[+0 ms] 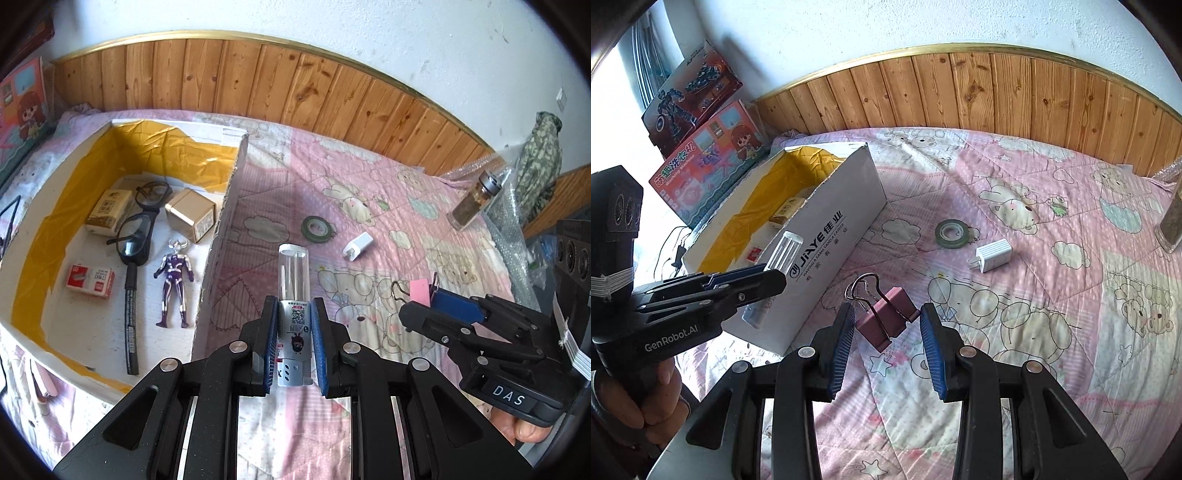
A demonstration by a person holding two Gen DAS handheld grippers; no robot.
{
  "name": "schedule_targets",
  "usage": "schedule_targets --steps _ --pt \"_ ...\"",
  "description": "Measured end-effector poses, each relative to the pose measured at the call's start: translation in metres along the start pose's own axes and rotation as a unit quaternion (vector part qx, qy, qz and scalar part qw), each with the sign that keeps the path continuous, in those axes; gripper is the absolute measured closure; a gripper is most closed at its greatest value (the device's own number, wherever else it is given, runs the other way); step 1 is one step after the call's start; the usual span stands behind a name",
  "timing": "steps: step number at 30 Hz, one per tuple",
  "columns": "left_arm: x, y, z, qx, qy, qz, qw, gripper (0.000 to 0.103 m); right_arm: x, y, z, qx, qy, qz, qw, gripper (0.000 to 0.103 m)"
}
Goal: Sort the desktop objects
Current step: 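Lift the glue stick with the left tool while the right tool lifts the binder clip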
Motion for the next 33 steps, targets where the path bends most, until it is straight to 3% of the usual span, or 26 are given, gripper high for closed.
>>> schedule_targets --steps 33 --pt "-0.006 0.05 -0.045 -0.002 -0.056 -0.024 0.9981 0.085 -0.016 0.092 -0.01 -0.02 -0.041 -0.073 0.996 0.065"
Point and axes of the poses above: each gripper's, at about its wrist camera, not at the fingertips, and z roughly the way its jaws point, y to its left, x to its underside, the point moved 5 cm from there along z, roughly the way its jaws point, and after that the axes turned 10 degrees about -y, right-handed, at the moved point
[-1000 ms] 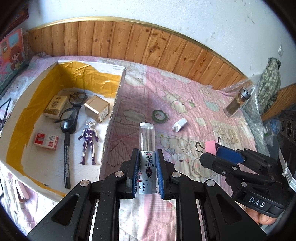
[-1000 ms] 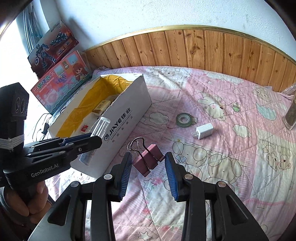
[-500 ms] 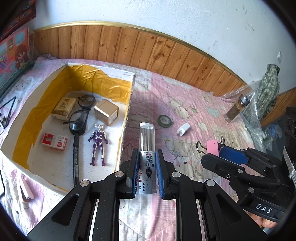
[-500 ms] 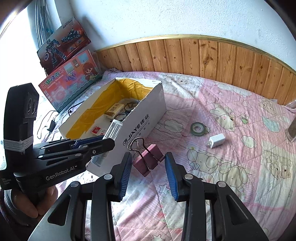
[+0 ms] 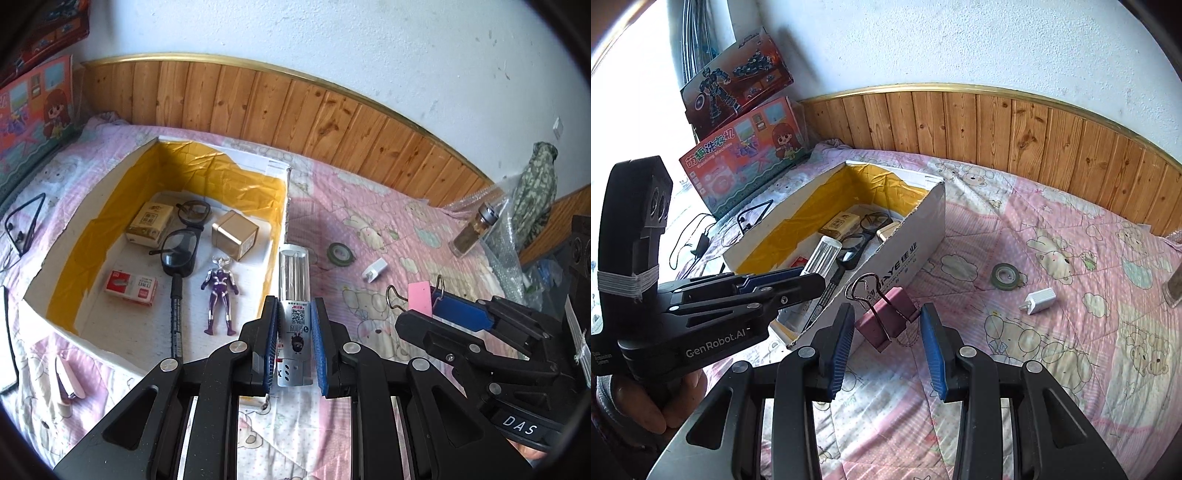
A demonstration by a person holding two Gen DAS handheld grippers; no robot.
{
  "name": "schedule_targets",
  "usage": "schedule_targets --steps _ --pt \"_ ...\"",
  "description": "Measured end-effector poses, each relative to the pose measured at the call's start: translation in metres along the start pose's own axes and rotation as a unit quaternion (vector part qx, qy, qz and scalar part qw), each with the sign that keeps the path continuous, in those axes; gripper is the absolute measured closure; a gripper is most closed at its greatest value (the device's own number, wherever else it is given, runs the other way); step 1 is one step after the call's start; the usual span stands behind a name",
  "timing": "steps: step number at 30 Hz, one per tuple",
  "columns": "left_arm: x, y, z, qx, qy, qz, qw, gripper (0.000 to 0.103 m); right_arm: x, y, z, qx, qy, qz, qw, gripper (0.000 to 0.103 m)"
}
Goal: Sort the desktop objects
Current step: 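Lift the glue stick with the left tool while the right tool lifts the binder clip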
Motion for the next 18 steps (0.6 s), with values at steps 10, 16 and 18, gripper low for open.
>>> schedule_targets --steps 10,16,18 --pt "-0.005 0.016 -0.008 0.001 -0.008 -0.013 0.9999 0.085 -0.008 0.017 0.002 -0.004 -0.009 -0.01 1.0 0.065" --pt "-0.007 0.026 -0.01 0.001 -0.011 -0.021 0.9997 0.085 -0.012 0.028 0.004 -0.007 -0.014 -0.017 1.0 0.065" --pt "-0.009 0.029 -0.01 0.002 -0.012 -0.024 0.9996 0.085 -0.014 0.032 0.005 -0.008 -0.016 -0.019 1.0 0.065"
Point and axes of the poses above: each gripper's, at about its wrist camera, not at the fingertips, and z roughly the way its jaws point, y to its left, x to its underside, the point moved 5 cm from there along z, roughly the way its jaws point, and after that the axes turned 10 degrees about -y, right-handed, at the moved point
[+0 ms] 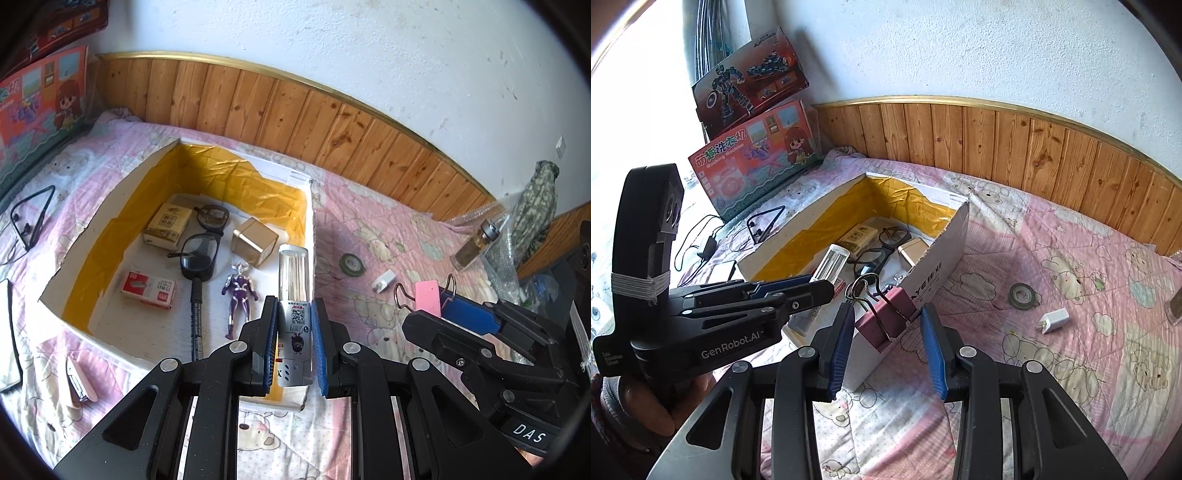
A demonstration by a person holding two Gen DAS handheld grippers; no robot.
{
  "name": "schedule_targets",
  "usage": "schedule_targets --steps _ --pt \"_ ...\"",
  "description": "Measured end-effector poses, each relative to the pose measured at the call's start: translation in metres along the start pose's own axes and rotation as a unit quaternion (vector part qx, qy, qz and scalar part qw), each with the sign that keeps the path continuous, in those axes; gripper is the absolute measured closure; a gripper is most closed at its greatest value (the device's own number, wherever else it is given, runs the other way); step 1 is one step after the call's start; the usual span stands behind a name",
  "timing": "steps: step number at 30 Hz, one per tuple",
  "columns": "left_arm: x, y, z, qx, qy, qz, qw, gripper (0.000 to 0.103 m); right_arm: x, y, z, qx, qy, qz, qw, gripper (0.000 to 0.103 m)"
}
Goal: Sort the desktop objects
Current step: 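Carry the glue stick over the box with the left tool while the right tool carries the clip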
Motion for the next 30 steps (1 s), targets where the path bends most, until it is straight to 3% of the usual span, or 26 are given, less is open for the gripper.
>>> schedule_targets --steps 30 --pt "-0.023 0.058 0.007 -0.018 -0.005 -0.066 0.9977 0.085 -0.022 0.034 0.024 0.004 -0.007 -0.032 0.999 0.065"
Point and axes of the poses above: each gripper's, at about its wrist camera, not at the fingertips, and z roughly the way its jaws point, y to its left, x to its underside, the point moved 5 cm from there along z, roughly the way its jaws point, and after that the axes turned 10 degrees about -y, right-handed, at the moved point
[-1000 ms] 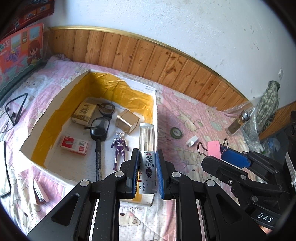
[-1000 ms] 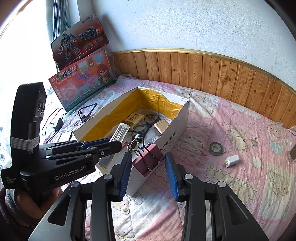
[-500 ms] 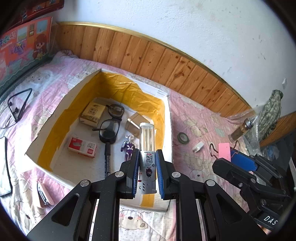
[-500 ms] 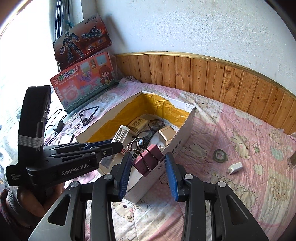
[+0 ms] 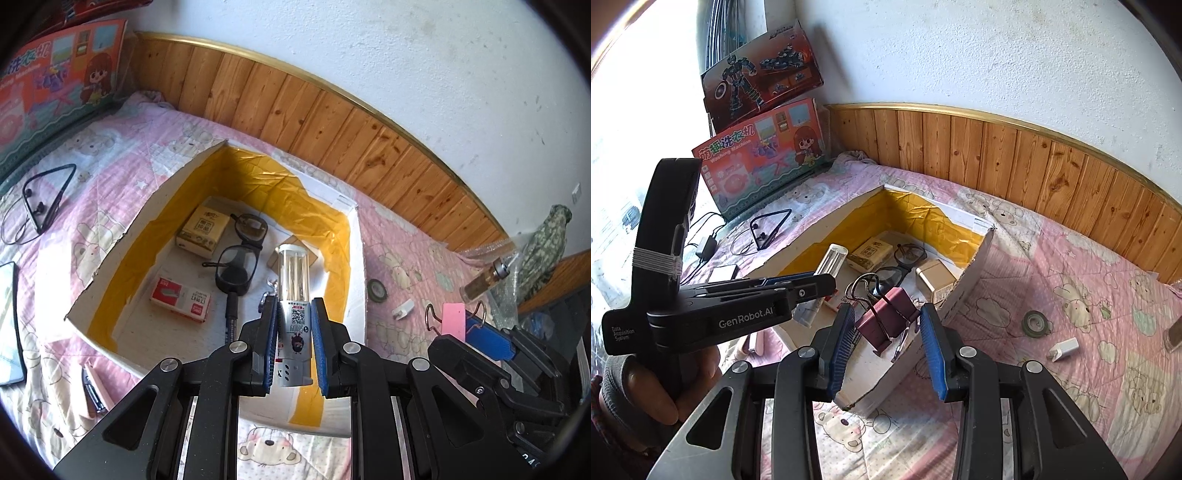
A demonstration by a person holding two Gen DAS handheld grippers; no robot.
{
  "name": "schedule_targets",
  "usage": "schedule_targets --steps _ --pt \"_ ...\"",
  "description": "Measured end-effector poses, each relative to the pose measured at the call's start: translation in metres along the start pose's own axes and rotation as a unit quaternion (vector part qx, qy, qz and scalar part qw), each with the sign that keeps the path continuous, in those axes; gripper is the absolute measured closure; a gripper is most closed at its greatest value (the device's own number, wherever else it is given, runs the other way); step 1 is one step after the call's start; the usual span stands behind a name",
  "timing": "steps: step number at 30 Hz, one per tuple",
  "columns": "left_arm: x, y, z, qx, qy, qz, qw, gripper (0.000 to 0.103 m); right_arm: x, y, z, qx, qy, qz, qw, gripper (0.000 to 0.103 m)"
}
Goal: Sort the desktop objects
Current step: 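Carry the glue stick over the box with the left tool while the right tool carries the clip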
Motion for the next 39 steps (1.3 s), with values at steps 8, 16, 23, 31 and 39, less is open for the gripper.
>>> schedule_targets --steps 8,16,23,31,39 --pt "-0.005 0.012 0.006 -0.006 0.007 -0.019 0.9998 0.085 -0.009 0.012 0.012 -0.004 0.001 -0.004 1.0 0.065" --pt "-0.012 0.024 0.012 -0.011 0.01 -0.04 0.9991 0.085 -0.023 0.023 0.024 -0.005 0.001 -0.019 1.0 0.065" --pt "-0.018 0.032 0.017 -0.014 0.011 -0.053 0.9984 0.085 -0.034 0.021 0.034 -0.001 0.004 -0.028 1.0 0.065" --pt "-0.022 0.039 0.027 -0.015 0.019 -0.064 0.9976 0.085 -0.043 0.01 0.05 0.004 0.016 -0.022 1.0 0.065" --pt "-0.028 0.055 0.031 -0.017 0.019 -0.095 0.9951 0.085 -0.047 -0.005 0.069 0.008 0.034 -0.011 0.999 0.065"
Point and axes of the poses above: each gripper's, at about its wrist camera, not at the fingertips, and z roughly the way its jaws point, y to its left, x to its underside, the point moved 5 cm from there along z, roughly the way its jaws point, and after that the axes turned 10 degrees about -y, right-handed, at the moved point
